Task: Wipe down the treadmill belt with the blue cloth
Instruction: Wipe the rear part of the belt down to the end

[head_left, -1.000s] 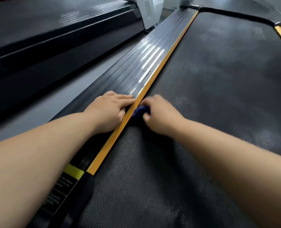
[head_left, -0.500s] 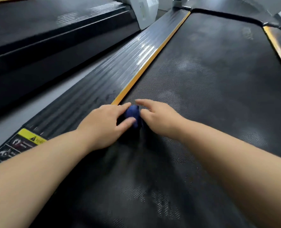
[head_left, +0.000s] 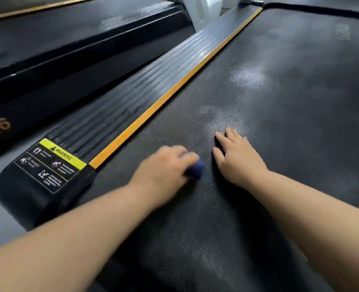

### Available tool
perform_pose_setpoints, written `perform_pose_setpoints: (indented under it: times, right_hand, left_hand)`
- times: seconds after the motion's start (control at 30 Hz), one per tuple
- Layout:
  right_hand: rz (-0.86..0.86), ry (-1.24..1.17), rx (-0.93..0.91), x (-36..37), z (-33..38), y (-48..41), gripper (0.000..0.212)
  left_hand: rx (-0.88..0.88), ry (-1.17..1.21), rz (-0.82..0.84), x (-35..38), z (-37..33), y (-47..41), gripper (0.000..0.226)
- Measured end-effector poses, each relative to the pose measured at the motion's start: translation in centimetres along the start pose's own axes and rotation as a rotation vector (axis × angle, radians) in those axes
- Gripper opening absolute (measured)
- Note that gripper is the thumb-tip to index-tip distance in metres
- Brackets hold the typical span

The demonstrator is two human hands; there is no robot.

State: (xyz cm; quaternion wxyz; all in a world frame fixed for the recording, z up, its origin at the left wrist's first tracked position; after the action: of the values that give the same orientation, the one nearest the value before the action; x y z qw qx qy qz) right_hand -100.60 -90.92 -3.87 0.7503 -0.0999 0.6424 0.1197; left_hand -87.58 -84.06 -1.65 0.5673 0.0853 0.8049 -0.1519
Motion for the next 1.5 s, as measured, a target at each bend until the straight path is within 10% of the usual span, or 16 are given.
perform_pose_setpoints:
  times: [0.2, 0.43, 0.63, 0.83, 1.03, 1.2, 1.37, 1.5]
  right_hand:
    - [-0.077, -0.116, -0.012, -0.5, -1.2, 1.4, 0.05]
    - [0.103, -0.114, -0.105, -1.2, -2.6, 0.4, 0.051]
    - [-0.107, -0.094, 0.017, -1.9, -7.3, 1.1, 0.045]
    - [-0.164, -0.136, 0.077, -2.2, -8.1, 1.0, 0.044]
    - [-0.165, -0.16, 0.077, -2.1, -8.2, 0.9, 0.041]
    - [-0.147, -0.126, 0.07, -1.9, -8.1, 0.7, 0.047]
    - [-0.152, -0.212, 0.08, -2.1, -8.3, 1.0, 0.054]
    - [-0.12, -0.143, 0.061, -1.1, -8.2, 0.4, 0.051]
  left_hand:
    - [-0.474, -0.034, -0.213, -1.7, 8.7, -3.5, 0.028]
    - [0.209, 0.132, 0.054, 1.7, -4.7, -2.1, 0.04]
    - [-0.411, 0.166, -0.267, 0.2, 6.2, -7.6, 0.025]
    - [0.073, 0.19, -0.042, 2.7, -3.4, -7.5, 0.047]
    - [-0.446, 0.153, -0.239, 0.8, 5.0, -14.7, 0.026]
    - [0.05, 0.127, -0.022, 5.0, -5.7, -15.8, 0.039]
    - [-0.37, -0.021, -0.099, 1.6, 3.6, -19.3, 0.027]
    - [-0.208, 0.078, -0.079, 2.4, -0.6, -15.1, 0.025]
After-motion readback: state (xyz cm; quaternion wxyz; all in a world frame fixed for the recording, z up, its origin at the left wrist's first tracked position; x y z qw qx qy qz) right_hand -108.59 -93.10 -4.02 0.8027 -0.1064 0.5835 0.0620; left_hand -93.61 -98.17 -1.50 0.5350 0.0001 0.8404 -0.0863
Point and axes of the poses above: each hand's wrist, its own y-axis away from the middle knuckle, its own x-axis out of the palm, z = x × y, the point moved 10 cm from there along -y, towards the middle knuckle, and after that the axes turned 4 degrees about y, right-handed, at the moved point
